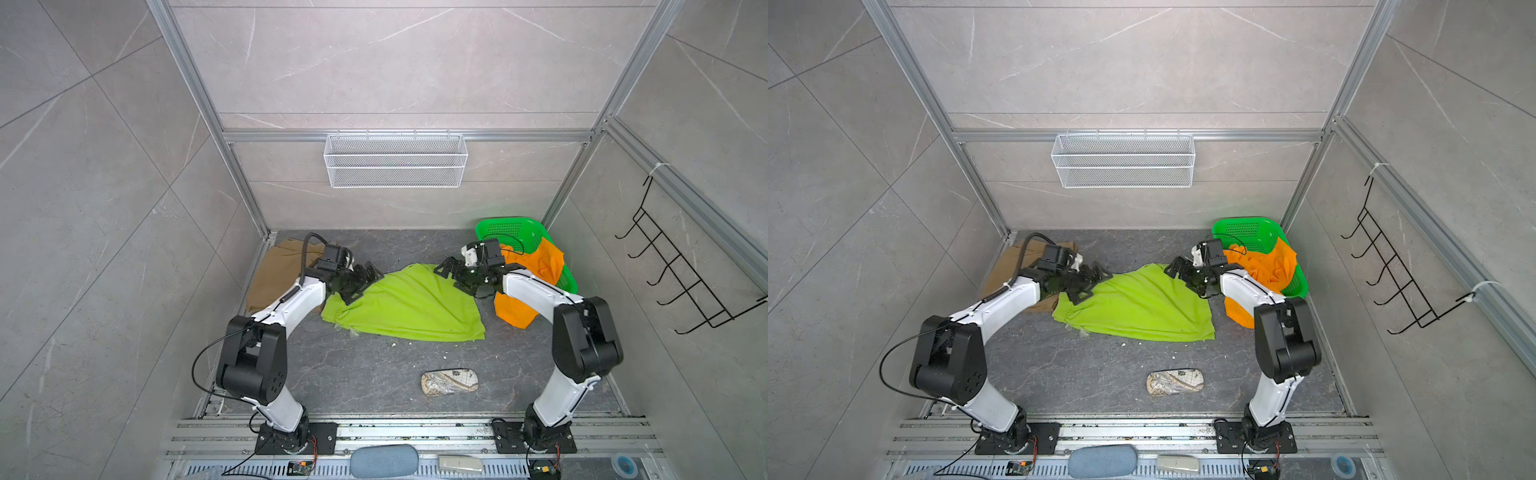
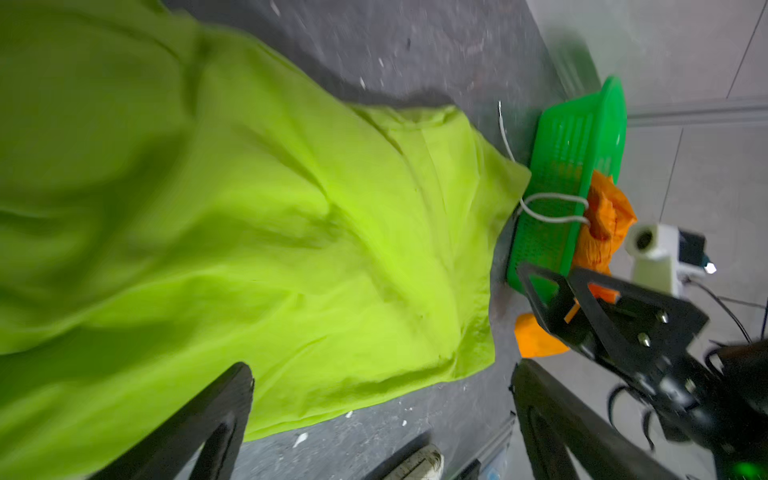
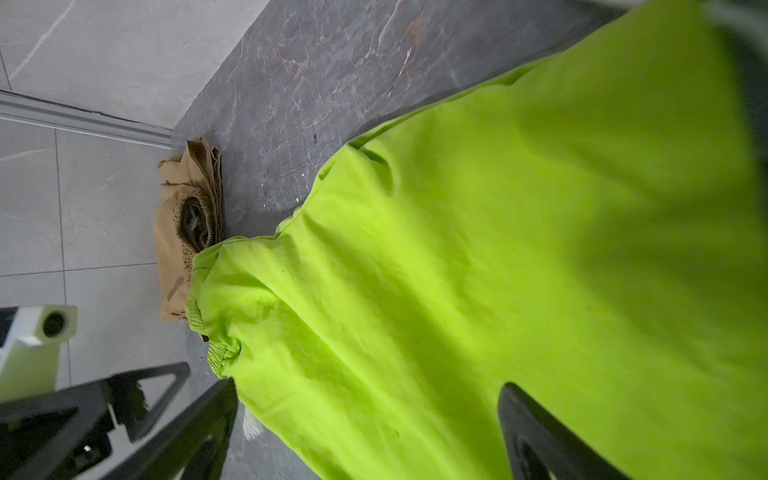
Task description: Fold and stack the shorts
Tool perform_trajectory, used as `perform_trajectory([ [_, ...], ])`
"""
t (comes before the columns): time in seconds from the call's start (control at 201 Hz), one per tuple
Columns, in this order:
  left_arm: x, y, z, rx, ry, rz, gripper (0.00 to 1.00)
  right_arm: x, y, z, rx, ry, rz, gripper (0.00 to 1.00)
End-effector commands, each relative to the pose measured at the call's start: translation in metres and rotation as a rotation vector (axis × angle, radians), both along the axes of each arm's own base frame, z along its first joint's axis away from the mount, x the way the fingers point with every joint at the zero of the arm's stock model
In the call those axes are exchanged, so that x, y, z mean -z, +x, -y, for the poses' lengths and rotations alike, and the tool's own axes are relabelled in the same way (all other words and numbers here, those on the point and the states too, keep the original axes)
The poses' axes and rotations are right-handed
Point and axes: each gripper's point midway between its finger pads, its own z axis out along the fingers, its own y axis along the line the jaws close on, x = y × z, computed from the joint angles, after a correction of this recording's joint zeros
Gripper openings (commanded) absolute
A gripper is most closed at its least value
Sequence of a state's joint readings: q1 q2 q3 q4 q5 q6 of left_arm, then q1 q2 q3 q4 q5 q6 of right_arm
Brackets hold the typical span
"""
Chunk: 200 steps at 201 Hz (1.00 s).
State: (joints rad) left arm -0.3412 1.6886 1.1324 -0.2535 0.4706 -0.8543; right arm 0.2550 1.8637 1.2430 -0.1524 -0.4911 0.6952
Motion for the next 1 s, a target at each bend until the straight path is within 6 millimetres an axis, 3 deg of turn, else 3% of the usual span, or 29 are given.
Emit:
perform_trajectory([
  [0.0, 0.041, -0.002, 0.011, -0.02, -0.062, -0.105, 0.99, -0.007, 0.03, -0.029, -0.031, 0.149, 0.064, 0.99],
  [0.105, 0.069, -0.014, -0.001, -0.034, -0.017, -0.161, 0.99, 0.032, 0.042, -0.018, -0.021, 0.082, 0.02, 0.99],
  [0.279, 0.087, -0.035, -0.019, -0.045, 0.026, -0.204, 0.99, 0.077, 0.055, 0.01, 0.005, -0.03, -0.039, 0.99],
  [0.488, 0.103, -0.064, -0.034, -0.044, 0.087, -0.255, 0.99, 0.097, 0.066, 0.052, 0.061, -0.137, -0.064, 0.99],
  [0.628, 0.098, -0.07, -0.035, -0.057, 0.071, -0.246, 0.99, 0.093, 0.071, 0.068, 0.054, -0.226, -0.055, 0.99],
  [0.787, 0.078, -0.068, -0.037, -0.042, 0.093, -0.204, 0.99, 0.075, 0.076, 0.076, 0.035, -0.301, -0.033, 0.99],
  [0.877, 0.059, -0.062, -0.039, -0.029, 0.109, -0.145, 0.99, 0.052, 0.078, 0.075, 0.023, -0.306, -0.004, 0.99],
  [0.991, 0.027, -0.045, -0.043, -0.003, 0.168, -0.036, 0.99, 0.004, 0.074, 0.069, 0.028, -0.268, 0.063, 0.99],
])
